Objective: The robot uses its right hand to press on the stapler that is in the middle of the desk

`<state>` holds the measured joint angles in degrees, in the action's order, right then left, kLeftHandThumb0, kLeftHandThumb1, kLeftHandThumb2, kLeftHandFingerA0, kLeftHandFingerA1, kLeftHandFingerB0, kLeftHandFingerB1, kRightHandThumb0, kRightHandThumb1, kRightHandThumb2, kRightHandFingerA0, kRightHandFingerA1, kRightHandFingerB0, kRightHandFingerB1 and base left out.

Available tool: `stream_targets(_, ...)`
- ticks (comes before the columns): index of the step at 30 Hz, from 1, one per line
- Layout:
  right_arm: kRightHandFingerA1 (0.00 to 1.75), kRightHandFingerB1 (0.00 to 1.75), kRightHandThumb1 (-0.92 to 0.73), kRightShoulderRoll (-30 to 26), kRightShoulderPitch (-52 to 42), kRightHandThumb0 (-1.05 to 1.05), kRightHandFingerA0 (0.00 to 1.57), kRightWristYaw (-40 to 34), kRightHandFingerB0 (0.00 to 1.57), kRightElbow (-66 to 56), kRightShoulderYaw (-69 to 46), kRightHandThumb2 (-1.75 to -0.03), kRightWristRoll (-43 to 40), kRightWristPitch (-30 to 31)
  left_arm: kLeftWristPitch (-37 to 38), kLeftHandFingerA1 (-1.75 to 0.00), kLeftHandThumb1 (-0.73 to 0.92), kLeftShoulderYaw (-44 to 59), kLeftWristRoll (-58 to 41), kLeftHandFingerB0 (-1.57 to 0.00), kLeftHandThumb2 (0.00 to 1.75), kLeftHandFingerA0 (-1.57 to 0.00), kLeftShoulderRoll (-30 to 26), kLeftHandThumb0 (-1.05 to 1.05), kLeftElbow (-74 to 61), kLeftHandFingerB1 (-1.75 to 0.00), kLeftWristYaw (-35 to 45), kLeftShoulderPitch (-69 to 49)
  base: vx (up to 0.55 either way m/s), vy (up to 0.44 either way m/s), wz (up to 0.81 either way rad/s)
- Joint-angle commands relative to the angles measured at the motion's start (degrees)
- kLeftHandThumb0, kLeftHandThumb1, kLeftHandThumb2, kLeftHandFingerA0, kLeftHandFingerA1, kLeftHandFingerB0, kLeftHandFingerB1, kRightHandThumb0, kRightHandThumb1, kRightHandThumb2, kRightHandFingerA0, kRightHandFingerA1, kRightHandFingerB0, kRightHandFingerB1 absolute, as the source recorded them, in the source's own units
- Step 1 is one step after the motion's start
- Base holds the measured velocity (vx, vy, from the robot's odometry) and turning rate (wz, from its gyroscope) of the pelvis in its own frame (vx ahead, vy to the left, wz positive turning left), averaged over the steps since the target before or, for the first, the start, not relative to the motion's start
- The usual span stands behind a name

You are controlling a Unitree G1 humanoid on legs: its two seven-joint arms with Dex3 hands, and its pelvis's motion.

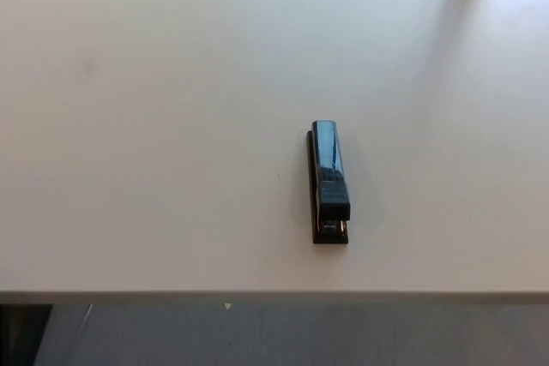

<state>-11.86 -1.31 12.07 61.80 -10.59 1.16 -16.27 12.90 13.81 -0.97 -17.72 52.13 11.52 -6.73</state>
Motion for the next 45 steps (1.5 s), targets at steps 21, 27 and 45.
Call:
stream_targets(21, 0.53, 0.01, -0.87, -13.46, 1.4, -0.78, 0.43, -6.52, 0.0, 10.22, -35.15, -1.04, -20.91, -1.52, 8.68, -0.39, 0.9, 4.06, -4.49, 0.0, 1.05, -0.04, -3.27, -0.55, 2.99, -0.24, 5.6, 1.82, 0.0, 0.0, 0.0)
stream_targets(27, 0.59, 0.07, -0.88, -18.38, 2.06, -0.68, 0.65, -14.87, 0.0, 9.62, -40.26, -1.07, -22.6, -4.8, 8.02, -0.36, 0.92, 4.33, -5.21, 0.0, 0.88, -0.07, -3.43, -0.51, 3.19, -0.21, 6.01, 2.54, 0.0, 0.0, 0.0)
stream_targets(45, 1.17, 0.49, -0.82, -32.68, 12.57, -0.22, 1.27, -30.04, 0.84, -15.37, -49.82, -0.67, -20.92, -12.4, 7.76, -0.39, 0.92, 4.44, -5.03, 0.0, 0.91, -0.11, -4.24, -0.52, 4.0, -0.2, 6.11, 2.91, 0.0, 0.0, 0.0)
